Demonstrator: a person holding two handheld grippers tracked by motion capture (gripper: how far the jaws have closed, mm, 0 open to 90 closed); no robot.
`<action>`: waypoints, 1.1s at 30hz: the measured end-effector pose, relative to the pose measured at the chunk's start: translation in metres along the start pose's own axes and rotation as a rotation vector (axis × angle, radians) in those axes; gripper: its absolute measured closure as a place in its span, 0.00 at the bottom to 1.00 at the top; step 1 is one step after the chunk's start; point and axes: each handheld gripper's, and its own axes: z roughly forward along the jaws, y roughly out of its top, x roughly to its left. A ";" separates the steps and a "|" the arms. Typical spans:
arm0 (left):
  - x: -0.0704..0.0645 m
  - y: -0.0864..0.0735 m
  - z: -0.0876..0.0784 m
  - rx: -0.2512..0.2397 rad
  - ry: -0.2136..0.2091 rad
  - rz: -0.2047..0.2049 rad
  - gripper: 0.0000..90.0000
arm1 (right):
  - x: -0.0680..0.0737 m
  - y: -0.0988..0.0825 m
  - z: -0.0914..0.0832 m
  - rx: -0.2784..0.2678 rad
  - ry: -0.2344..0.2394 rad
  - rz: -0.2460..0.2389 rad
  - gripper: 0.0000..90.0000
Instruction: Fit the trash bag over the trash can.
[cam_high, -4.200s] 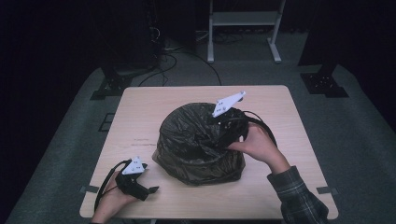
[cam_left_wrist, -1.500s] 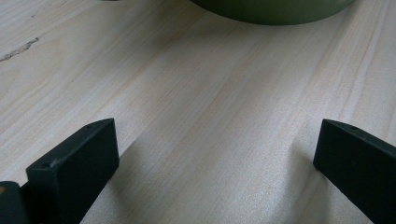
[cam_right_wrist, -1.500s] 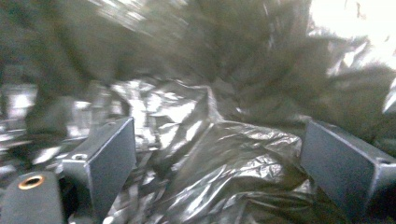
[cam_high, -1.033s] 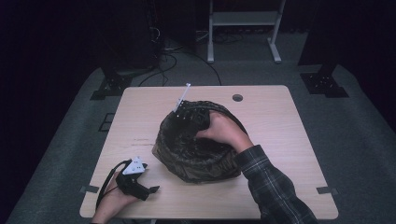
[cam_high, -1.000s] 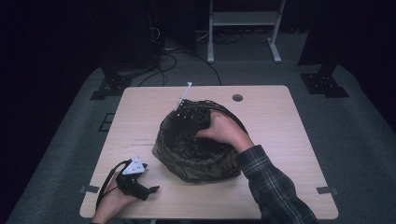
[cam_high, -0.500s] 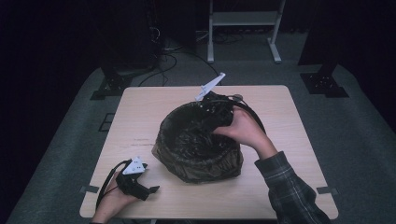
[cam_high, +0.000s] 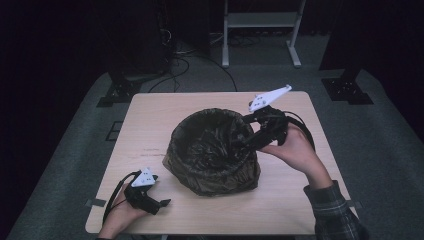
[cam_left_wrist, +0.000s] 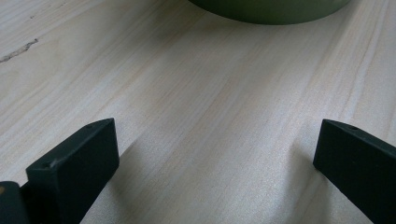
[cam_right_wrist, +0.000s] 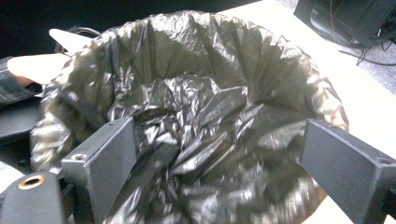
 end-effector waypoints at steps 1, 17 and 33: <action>0.000 0.000 0.000 0.000 0.000 0.000 0.00 | 0.001 -0.004 -0.003 -0.004 0.007 -0.002 0.11; 0.000 0.000 0.000 0.001 0.000 0.000 0.00 | 0.027 -0.076 -0.019 -0.108 -0.018 0.005 0.11; 0.000 0.000 0.000 0.002 0.000 0.002 0.00 | 0.028 -0.161 0.016 -0.117 -0.044 0.096 0.11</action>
